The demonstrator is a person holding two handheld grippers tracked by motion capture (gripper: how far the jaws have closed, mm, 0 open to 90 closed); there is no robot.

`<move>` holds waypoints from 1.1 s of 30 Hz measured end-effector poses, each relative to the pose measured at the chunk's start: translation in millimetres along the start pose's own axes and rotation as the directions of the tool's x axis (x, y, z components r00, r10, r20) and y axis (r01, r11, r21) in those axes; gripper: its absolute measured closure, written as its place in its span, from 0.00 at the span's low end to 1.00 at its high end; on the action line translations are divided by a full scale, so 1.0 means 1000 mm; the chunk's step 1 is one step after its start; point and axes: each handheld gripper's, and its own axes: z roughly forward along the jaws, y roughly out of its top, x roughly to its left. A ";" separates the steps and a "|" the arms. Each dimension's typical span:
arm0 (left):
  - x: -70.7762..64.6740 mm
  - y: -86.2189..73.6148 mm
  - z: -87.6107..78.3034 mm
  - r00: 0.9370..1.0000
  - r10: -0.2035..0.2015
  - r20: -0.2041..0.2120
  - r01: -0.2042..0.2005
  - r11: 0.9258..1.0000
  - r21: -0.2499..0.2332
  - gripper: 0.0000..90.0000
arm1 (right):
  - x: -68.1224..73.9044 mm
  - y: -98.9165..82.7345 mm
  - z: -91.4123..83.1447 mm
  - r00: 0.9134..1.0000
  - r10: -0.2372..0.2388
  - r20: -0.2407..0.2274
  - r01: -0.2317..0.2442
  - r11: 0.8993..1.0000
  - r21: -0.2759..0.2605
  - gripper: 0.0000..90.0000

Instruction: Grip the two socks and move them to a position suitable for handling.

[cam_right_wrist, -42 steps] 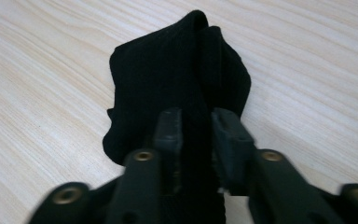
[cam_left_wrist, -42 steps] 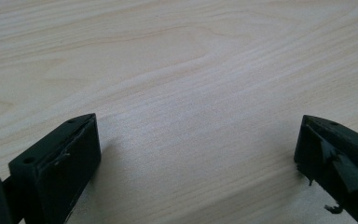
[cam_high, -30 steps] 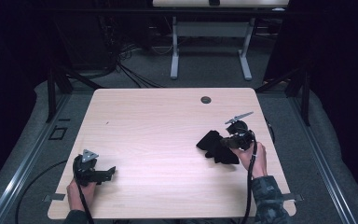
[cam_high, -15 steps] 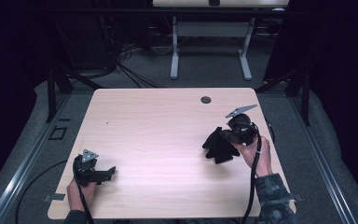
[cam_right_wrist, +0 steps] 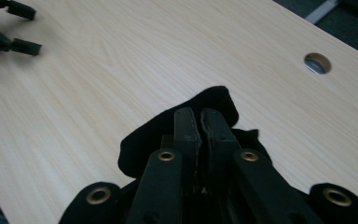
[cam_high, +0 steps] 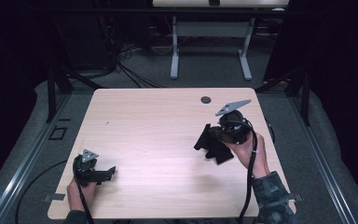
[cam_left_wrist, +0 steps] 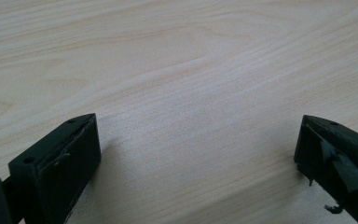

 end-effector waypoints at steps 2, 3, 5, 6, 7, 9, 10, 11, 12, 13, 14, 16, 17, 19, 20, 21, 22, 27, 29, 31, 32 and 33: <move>0.000 0.000 0.000 1.000 0.000 0.000 0.000 1.000 0.000 0.00 | 0.005 0.000 0.002 1.000 -0.006 -0.013 0.006 1.000 0.000 0.95; 0.000 0.000 0.000 1.000 0.000 0.000 0.000 1.000 0.000 0.00 | 0.011 -0.001 0.005 0.999 -0.025 -0.021 0.026 1.000 0.005 0.95; 0.000 0.000 0.000 1.000 0.000 -0.001 0.000 1.000 0.000 0.00 | 0.022 -0.002 0.012 0.998 -0.041 -0.047 0.041 0.999 0.002 0.95; 0.000 0.000 0.000 1.000 0.000 0.000 0.000 1.000 0.000 0.00 | 0.028 -0.002 0.015 0.997 -0.052 -0.062 0.053 0.999 0.004 0.95; 0.000 0.000 0.000 1.000 0.000 0.000 0.000 1.000 0.000 0.00 | 0.035 -0.002 0.019 0.995 -0.064 -0.072 0.064 0.998 0.001 0.95; 0.000 0.000 0.000 1.000 -0.001 0.000 0.001 1.000 0.000 0.00 | 0.044 0.000 0.023 0.992 -0.082 -0.094 0.082 0.997 -0.008 0.95; 0.000 0.000 0.000 1.000 -0.001 0.000 0.001 1.000 0.000 0.00 | 0.050 0.002 0.024 0.990 -0.099 -0.101 0.099 0.995 -0.008 0.95; 0.000 0.000 0.000 1.000 0.000 0.000 0.000 1.000 0.000 0.00 | 0.056 0.003 0.025 0.987 -0.112 -0.112 0.111 0.994 -0.018 0.95; 0.000 0.000 0.000 1.000 -0.001 0.000 0.001 1.000 0.000 0.00 | 0.060 0.003 0.026 0.986 -0.119 -0.118 0.117 0.993 -0.028 0.95; 0.000 0.000 0.000 1.000 0.000 0.000 0.000 1.000 0.000 0.00 | 0.072 0.002 0.031 0.980 -0.147 -0.130 0.145 0.989 -0.029 0.95; 0.000 0.000 0.000 1.000 -0.001 0.000 0.001 1.000 0.000 0.00 | 0.077 -0.002 0.038 0.977 -0.159 -0.139 0.157 0.987 -0.025 0.95; 0.000 0.000 0.000 1.000 -0.001 -0.001 0.001 1.000 0.000 0.00 | 0.083 -0.007 0.048 0.972 -0.176 -0.156 0.179 0.984 0.003 0.94; 0.000 0.000 0.000 1.000 0.000 -0.001 0.000 1.000 0.000 0.00 | 0.089 -0.014 0.062 0.967 -0.191 -0.171 0.200 0.979 0.041 0.94; 0.000 0.000 0.000 1.000 0.000 -0.001 0.000 1.000 0.000 0.00 | 0.096 -0.031 0.089 0.962 -0.199 -0.188 0.223 0.968 0.112 0.89; 0.000 0.000 0.000 1.000 0.000 -0.001 0.000 1.000 0.000 0.00 | 0.097 -0.041 0.100 0.961 -0.185 -0.207 0.214 0.969 0.125 0.83; 0.000 0.000 0.000 1.000 0.000 -0.001 0.000 1.000 0.000 0.00 | 0.095 -0.050 0.108 0.964 -0.169 -0.204 0.201 0.969 0.145 0.70; 0.000 0.000 0.000 1.000 0.000 -0.001 0.000 1.000 0.000 0.00 | 0.092 -0.054 0.111 0.965 -0.153 -0.212 0.187 0.970 0.154 0.68; 0.000 0.000 0.000 1.000 -0.002 -0.001 0.002 1.000 0.000 0.00 | 0.071 -0.074 0.096 0.983 -0.035 -0.180 0.053 0.994 0.095 0.51; 0.000 0.000 0.000 1.000 -0.003 -0.002 0.003 1.000 0.000 0.00 | 0.061 -0.082 0.085 0.985 0.004 -0.170 0.008 0.997 0.070 0.48; 0.000 0.000 0.000 1.000 -0.003 -0.002 0.003 1.000 0.001 0.00 | 0.054 -0.089 0.076 0.987 0.036 -0.154 -0.028 0.998 0.057 0.47; 0.000 0.001 0.000 1.000 -0.003 -0.002 0.003 1.000 0.001 0.00 | 0.052 -0.091 0.073 0.988 0.045 -0.148 -0.036 0.998 0.059 0.46; 0.000 0.001 0.000 1.000 -0.004 -0.002 0.004 1.000 0.002 0.00 | 0.048 -0.097 0.070 0.988 0.067 -0.140 -0.061 0.997 0.051 0.46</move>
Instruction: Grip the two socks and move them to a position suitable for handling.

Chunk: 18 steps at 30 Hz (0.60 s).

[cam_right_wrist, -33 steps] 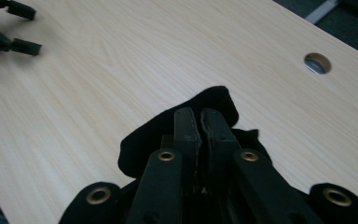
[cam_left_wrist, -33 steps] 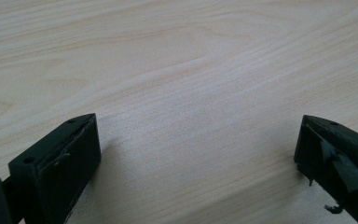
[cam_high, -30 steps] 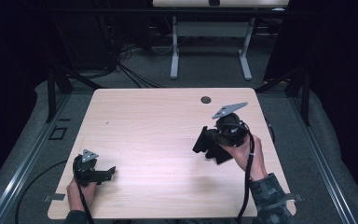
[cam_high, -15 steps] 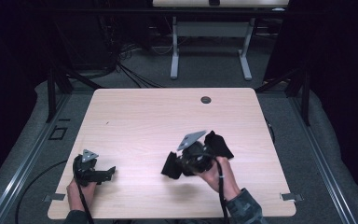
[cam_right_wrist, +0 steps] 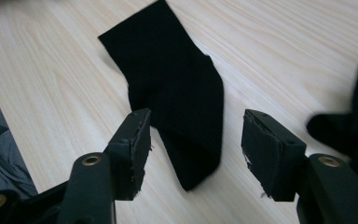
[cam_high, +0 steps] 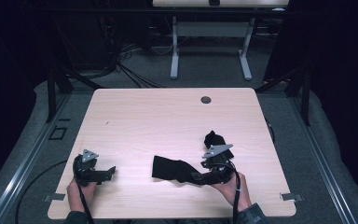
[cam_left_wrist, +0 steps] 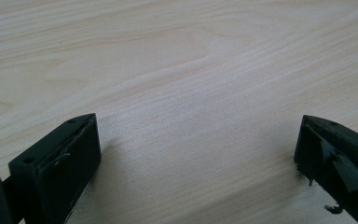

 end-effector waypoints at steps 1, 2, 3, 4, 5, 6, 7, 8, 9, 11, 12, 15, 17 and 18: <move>0.000 0.000 0.000 1.000 0.002 -0.001 -0.002 1.000 0.001 0.00 | -0.005 -0.010 -0.003 0.999 0.033 0.011 -0.033 0.999 0.001 0.47; 0.000 0.000 0.000 1.000 -0.002 -0.006 0.002 1.000 0.001 0.00 | -0.005 -0.010 -0.003 0.999 0.033 0.011 -0.033 0.999 0.001 0.47; -0.001 0.000 0.000 1.000 -0.011 -0.013 0.011 1.000 0.000 0.00 | -0.006 -0.015 -0.003 0.998 0.055 0.019 -0.055 0.998 -0.005 0.47; -0.003 -0.001 -0.001 0.999 -0.023 -0.027 0.023 1.000 0.003 0.00 | -0.008 -0.020 -0.002 0.997 0.078 0.025 -0.078 0.997 -0.003 0.48; -0.005 0.000 -0.003 0.999 -0.036 -0.036 0.037 0.999 0.018 0.01 | -0.010 -0.025 -0.002 0.995 0.091 0.032 -0.091 0.996 0.009 0.48; -0.008 0.001 -0.004 0.999 -0.041 -0.031 0.042 0.999 0.031 0.03 | -0.011 -0.029 -0.001 0.994 0.104 0.037 -0.105 0.994 0.013 0.48; -0.012 0.003 -0.006 0.999 -0.038 -0.024 0.039 0.998 0.042 0.07 | -0.011 -0.031 0.000 0.992 0.121 0.036 -0.121 0.992 0.018 0.49; -0.017 0.005 -0.009 0.999 -0.038 -0.004 0.038 0.999 0.032 0.11 | -0.010 -0.033 0.002 0.991 0.130 0.040 -0.130 0.991 0.018 0.50; -0.021 0.006 -0.011 0.999 -0.036 0.016 0.036 0.999 0.012 0.12 | -0.010 -0.034 0.003 0.990 0.139 0.038 -0.140 0.990 0.029 0.51; -0.038 0.012 -0.018 0.996 -0.005 0.089 0.007 0.999 -0.031 0.13 | -0.009 -0.035 0.007 0.987 0.156 0.028 -0.157 0.987 0.043 0.52; -0.044 0.014 -0.019 0.994 0.013 0.110 -0.009 0.999 -0.037 0.13 | -0.009 -0.035 0.009 0.987 0.157 0.028 -0.159 0.986 0.052 0.52; -0.070 0.019 -0.019 0.977 0.082 0.196 -0.075 0.996 -0.042 0.16 | -0.007 -0.035 0.015 0.983 0.180 0.031 -0.181 0.982 0.050 0.53; -0.086 0.022 -0.015 0.962 0.124 0.244 -0.120 0.992 -0.032 0.17 | -0.006 -0.036 0.018 0.981 0.192 0.035 -0.194 0.979 0.057 0.53; -0.096 0.022 -0.012 0.954 0.148 0.260 -0.147 0.989 -0.023 0.17 | -0.005 -0.036 0.018 0.981 0.188 0.038 -0.190 0.980 0.062 0.53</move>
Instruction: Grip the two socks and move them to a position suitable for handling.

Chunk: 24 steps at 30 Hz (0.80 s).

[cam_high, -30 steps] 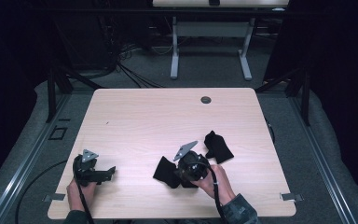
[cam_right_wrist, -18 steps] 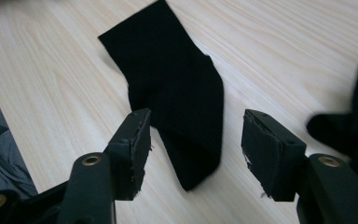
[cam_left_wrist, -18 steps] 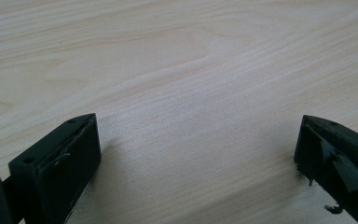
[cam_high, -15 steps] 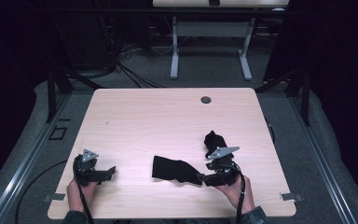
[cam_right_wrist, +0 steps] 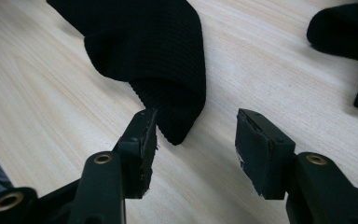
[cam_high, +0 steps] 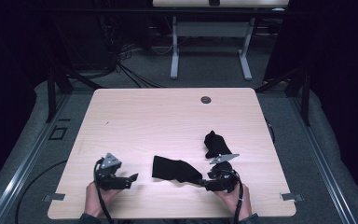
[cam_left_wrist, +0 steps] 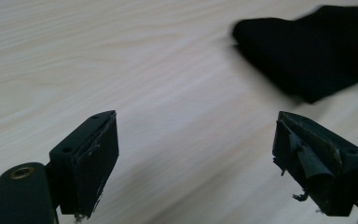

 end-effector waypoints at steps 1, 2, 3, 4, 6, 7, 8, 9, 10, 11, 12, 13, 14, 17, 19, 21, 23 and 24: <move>-0.006 0.001 0.004 1.000 0.014 0.008 -0.014 1.000 0.002 0.17 | 0.001 0.000 0.001 1.000 0.003 0.005 -0.003 1.000 0.003 0.53; -0.010 0.002 0.007 1.000 0.022 0.018 -0.022 1.000 0.004 0.18 | 0.001 -0.001 0.001 1.000 0.004 0.010 -0.004 1.000 0.002 0.54; -0.017 0.004 0.011 0.999 0.042 0.028 -0.043 0.999 0.013 0.18 | 0.001 -0.001 0.001 1.000 0.004 0.013 -0.004 1.000 0.004 0.54; -0.020 0.005 0.014 0.998 0.048 0.033 -0.048 0.999 0.012 0.18 | 0.001 0.000 0.001 1.000 -0.001 0.016 0.001 1.000 0.008 0.54; -0.028 0.009 0.020 0.996 0.071 0.051 -0.072 0.997 0.019 0.19 | 0.002 0.000 0.002 1.000 0.007 0.020 -0.007 1.000 0.001 0.55; -0.030 0.010 0.022 0.996 0.077 0.053 -0.079 0.997 0.024 0.20 | 0.002 0.000 0.002 1.000 0.012 0.019 -0.012 1.000 0.001 0.55; -0.032 0.012 0.024 0.995 0.090 0.053 -0.092 0.995 0.027 0.20 | 0.002 0.000 0.003 1.000 0.013 0.017 -0.013 1.000 0.000 0.55; -0.034 0.012 0.026 0.994 0.092 0.061 -0.094 0.995 0.028 0.22 | 0.003 -0.001 0.003 1.000 0.018 0.019 -0.017 1.000 -0.005 0.54; -0.035 0.013 0.028 0.992 0.104 0.071 -0.106 0.994 0.028 0.24 | 0.003 -0.001 0.004 1.000 0.017 0.016 -0.017 1.000 -0.002 0.54; -0.036 0.014 0.030 0.991 0.113 0.073 -0.115 0.993 0.031 0.25 | 0.003 -0.001 0.005 1.000 0.021 0.014 -0.021 1.000 0.003 0.54; -0.037 0.014 0.032 0.990 0.120 0.073 -0.122 0.992 0.033 0.26 | 0.004 -0.001 0.006 1.000 0.027 0.013 -0.027 1.000 -0.001 0.54; -0.038 0.016 0.035 0.989 0.134 0.069 -0.137 0.990 0.039 0.28 | 0.005 -0.001 0.009 1.000 0.025 0.008 -0.025 1.000 0.000 0.54; -0.038 0.016 0.035 0.989 0.134 0.069 -0.137 0.990 0.039 0.29 | 0.005 -0.001 0.009 1.000 0.025 0.008 -0.025 1.000 0.000 0.54; -0.040 0.018 0.037 0.986 0.155 0.057 -0.157 0.987 0.018 0.37 | 0.006 -0.002 0.013 0.999 0.030 0.016 -0.030 1.000 0.002 0.54; -0.039 0.020 0.039 0.984 0.171 0.055 -0.172 0.985 0.020 0.42 | 0.007 -0.001 0.015 0.999 0.033 0.017 -0.033 0.999 -0.002 0.54; -0.039 0.022 0.040 0.981 0.180 0.068 -0.182 0.983 0.020 0.45 | 0.007 -0.001 0.016 0.999 0.035 0.018 -0.035 0.999 -0.005 0.54; -0.040 0.023 0.042 0.980 0.186 0.070 -0.188 0.982 0.024 0.48 | 0.007 0.000 0.018 0.999 0.037 0.023 -0.037 0.999 -0.005 0.56; -0.040 0.024 0.042 0.979 0.192 0.072 -0.194 0.981 0.029 0.51 | 0.007 0.000 0.019 0.999 0.041 0.025 -0.041 0.999 -0.004 0.57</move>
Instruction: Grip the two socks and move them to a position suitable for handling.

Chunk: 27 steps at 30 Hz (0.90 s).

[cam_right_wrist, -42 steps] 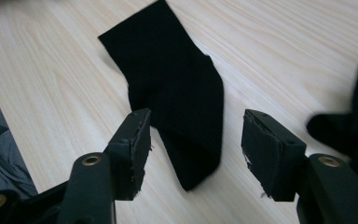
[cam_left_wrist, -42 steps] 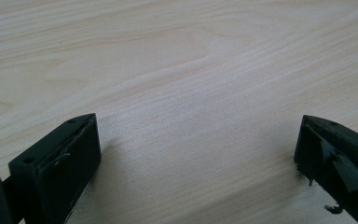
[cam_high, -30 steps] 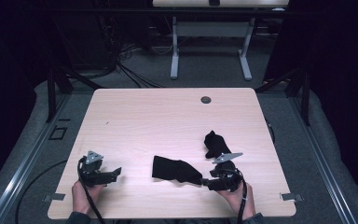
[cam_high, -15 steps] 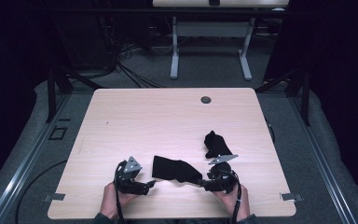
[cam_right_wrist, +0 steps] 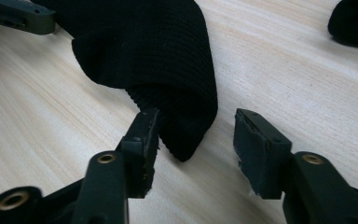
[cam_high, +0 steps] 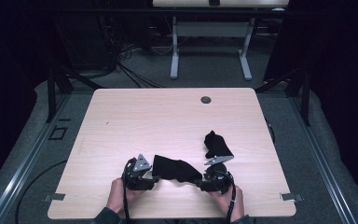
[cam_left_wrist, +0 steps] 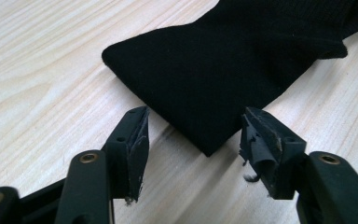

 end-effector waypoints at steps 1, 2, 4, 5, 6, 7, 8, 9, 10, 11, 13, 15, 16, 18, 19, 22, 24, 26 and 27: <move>-0.001 0.000 0.001 1.000 0.006 0.003 -0.006 1.000 0.005 0.56 | 0.000 0.000 0.001 1.000 0.000 0.000 0.000 1.000 -0.004 0.61; -0.001 0.000 0.001 1.000 0.006 0.003 -0.006 1.000 0.005 0.58 | 0.000 0.000 0.001 1.000 0.000 0.000 0.000 1.000 -0.004 0.61; -0.001 0.000 0.002 1.000 0.013 0.012 -0.013 1.000 -0.001 0.60 | 0.000 0.000 0.002 1.000 -0.003 0.003 0.003 1.000 -0.006 0.63; 0.000 0.000 0.002 1.000 0.020 0.011 -0.020 1.000 -0.001 0.63 | 0.000 0.000 0.002 1.000 -0.003 0.002 0.003 1.000 -0.008 0.64; 0.000 0.000 0.002 1.000 0.024 0.019 -0.024 1.000 0.003 0.68 | 0.000 0.000 0.002 1.000 -0.006 0.003 0.006 1.000 -0.010 0.67; -0.001 0.001 0.002 0.999 0.035 0.011 -0.035 0.999 0.006 0.70 | 0.001 0.000 0.002 1.000 -0.008 0.002 0.008 1.000 -0.007 0.69; -0.001 0.001 0.001 0.999 0.043 0.015 -0.043 0.999 0.007 0.74 | 0.001 0.000 0.002 1.000 -0.011 0.001 0.011 1.000 -0.008 0.72; -0.001 0.002 0.002 0.998 0.052 0.019 -0.052 0.999 0.010 0.78 | 0.001 0.000 0.002 1.000 -0.013 0.003 0.013 1.000 -0.008 0.74; -0.002 0.002 0.002 0.998 0.061 0.012 -0.061 0.998 0.009 0.82 | 0.000 0.000 0.002 1.000 -0.021 0.000 0.021 1.000 0.002 0.78; -0.002 0.003 0.003 0.998 0.063 0.017 -0.063 0.998 0.007 0.87 | 0.001 0.000 0.002 1.000 -0.021 0.003 0.021 1.000 0.001 0.82; -0.003 0.003 0.004 0.998 0.068 0.017 -0.068 0.998 0.004 0.95 | 0.001 0.000 0.003 1.000 -0.021 -0.006 0.021 1.000 -0.002 0.89; -0.003 0.005 0.005 0.998 0.068 0.017 -0.068 0.998 0.004 0.96 | 0.001 -0.001 0.003 1.000 -0.027 -0.002 0.027 0.999 -0.018 0.92; -0.004 0.005 0.005 0.997 0.074 0.012 -0.074 0.997 0.003 0.96 | 0.002 -0.001 0.002 0.999 -0.033 0.002 0.033 0.999 -0.018 0.92; -0.005 0.007 0.003 0.997 0.075 0.005 -0.075 0.997 -0.003 0.96 | 0.002 -0.001 0.001 0.999 -0.041 0.013 0.041 0.999 -0.020 0.93; -0.005 0.008 0.001 0.997 0.078 0.004 -0.078 0.997 -0.009 0.96 | 0.004 -0.002 -0.005 0.998 -0.050 0.033 0.052 0.997 -0.058 0.94; -0.004 0.012 -0.010 0.997 0.075 -0.014 -0.075 0.997 -0.035 0.96 | 0.006 -0.002 -0.012 0.995 -0.078 0.062 0.083 0.993 -0.082 0.94; -0.003 0.017 -0.022 0.997 0.077 -0.020 -0.078 0.995 -0.057 0.96 | 0.008 0.000 -0.021 0.990 -0.108 0.093 0.118 0.987 -0.109 0.94; -0.003 0.023 -0.036 0.996 0.086 -0.019 -0.087 0.994 -0.074 0.96 | 0.013 0.001 -0.031 0.978 -0.142 0.154 0.165 0.975 -0.150 0.94; -0.004 0.027 -0.044 0.995 0.102 -0.021 -0.103 0.992 -0.075 0.96 | 0.021 0.003 -0.043 0.956 -0.191 0.223 0.232 0.956 -0.178 0.94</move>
